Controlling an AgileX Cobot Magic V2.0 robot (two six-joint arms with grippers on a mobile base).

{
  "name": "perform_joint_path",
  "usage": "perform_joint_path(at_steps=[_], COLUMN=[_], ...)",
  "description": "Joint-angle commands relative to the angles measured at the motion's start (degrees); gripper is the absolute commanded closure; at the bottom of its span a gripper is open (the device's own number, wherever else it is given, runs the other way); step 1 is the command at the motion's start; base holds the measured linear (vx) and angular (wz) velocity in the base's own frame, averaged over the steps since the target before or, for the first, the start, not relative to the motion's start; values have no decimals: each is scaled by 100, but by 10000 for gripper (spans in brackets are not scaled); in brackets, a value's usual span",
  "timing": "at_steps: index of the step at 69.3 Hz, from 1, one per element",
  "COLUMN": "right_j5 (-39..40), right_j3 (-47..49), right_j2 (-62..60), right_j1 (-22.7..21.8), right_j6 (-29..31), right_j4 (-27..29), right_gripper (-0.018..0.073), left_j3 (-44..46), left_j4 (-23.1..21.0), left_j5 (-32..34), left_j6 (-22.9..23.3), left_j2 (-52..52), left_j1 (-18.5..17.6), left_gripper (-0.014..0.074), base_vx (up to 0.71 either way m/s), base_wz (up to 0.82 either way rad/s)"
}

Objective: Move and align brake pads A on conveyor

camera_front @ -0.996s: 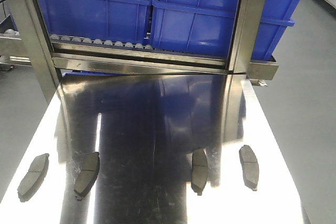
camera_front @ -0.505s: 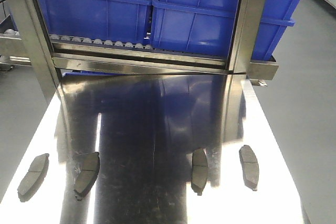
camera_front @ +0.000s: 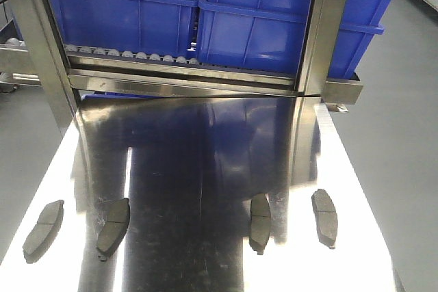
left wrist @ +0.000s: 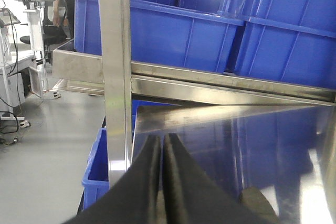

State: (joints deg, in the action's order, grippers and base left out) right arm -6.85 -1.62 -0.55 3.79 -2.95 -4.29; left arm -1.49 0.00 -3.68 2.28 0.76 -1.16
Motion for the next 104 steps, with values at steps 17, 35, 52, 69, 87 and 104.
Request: perform_joint_path(at_steps=[17,35,52,69,87,104], right_j5=[425,425,425,425,425,425], right_j3=[-65,-65,-65,-65,-65,-65], right_j2=[-70,-70,-70,-70,-70,-70], right_j1=[2,2,2,2,2,2], right_j6=[8,8,8,8,8,8], right_j4=[-36,-36,-36,-36,-36,-36], right_gripper=[571,571,571,571,571,571], left_j3=[573,2003,3117,3273,3273,3404], left_j4=[-229,-210,-83,44,50,132], left_j5=[644,-537,-2419,-2906,-3299,-3352], left_j6=[470,607,553,562,608,405], left_j2=[-45,-1509,-3118,-4040,-4349,-4782], left_j1=[4,4,4,4,4,4], left_gripper=[602,602,602,602,587,369], base_vx=[0,0,0,0,0,0], base_wz=[0,0,0,0,0,0])
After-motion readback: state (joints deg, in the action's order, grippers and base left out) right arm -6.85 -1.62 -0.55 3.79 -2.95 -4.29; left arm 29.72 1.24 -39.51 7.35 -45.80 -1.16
